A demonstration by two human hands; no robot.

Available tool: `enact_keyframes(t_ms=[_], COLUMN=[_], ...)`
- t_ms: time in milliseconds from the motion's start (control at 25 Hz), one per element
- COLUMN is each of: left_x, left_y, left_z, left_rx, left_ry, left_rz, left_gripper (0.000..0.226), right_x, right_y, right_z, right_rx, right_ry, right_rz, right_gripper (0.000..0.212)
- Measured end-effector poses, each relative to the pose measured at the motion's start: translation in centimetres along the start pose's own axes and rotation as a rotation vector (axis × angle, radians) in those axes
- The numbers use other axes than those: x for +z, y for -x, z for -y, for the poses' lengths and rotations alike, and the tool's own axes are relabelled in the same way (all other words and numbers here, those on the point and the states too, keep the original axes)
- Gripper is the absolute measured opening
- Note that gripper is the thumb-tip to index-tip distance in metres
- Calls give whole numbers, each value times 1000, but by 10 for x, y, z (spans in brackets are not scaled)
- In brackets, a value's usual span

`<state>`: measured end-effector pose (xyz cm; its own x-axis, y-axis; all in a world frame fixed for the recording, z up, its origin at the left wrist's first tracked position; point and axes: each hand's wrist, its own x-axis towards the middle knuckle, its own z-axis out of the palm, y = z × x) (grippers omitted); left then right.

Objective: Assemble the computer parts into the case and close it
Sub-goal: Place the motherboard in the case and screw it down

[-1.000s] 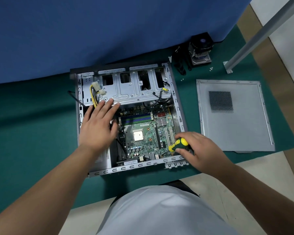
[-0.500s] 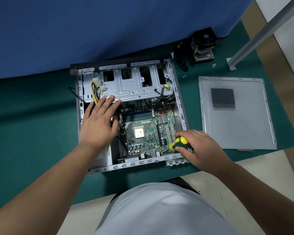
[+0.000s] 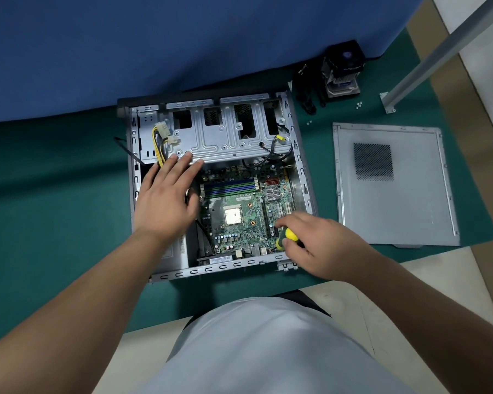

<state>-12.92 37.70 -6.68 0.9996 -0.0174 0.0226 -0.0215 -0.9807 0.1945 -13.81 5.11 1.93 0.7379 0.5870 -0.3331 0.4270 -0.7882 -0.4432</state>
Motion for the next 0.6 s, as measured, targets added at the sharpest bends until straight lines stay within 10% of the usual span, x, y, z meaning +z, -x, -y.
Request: enact_keyframes(t_ms=[600], left_x=[2], left_y=[0], left_z=[3], left_rx=[-3], left_ry=[6], left_rz=[12], left_gripper=[69], right_x=[-3], right_y=[-12], right_z=[16], right_rx=[142], right_ry=[365], right_rz=[91], right_gripper=[70])
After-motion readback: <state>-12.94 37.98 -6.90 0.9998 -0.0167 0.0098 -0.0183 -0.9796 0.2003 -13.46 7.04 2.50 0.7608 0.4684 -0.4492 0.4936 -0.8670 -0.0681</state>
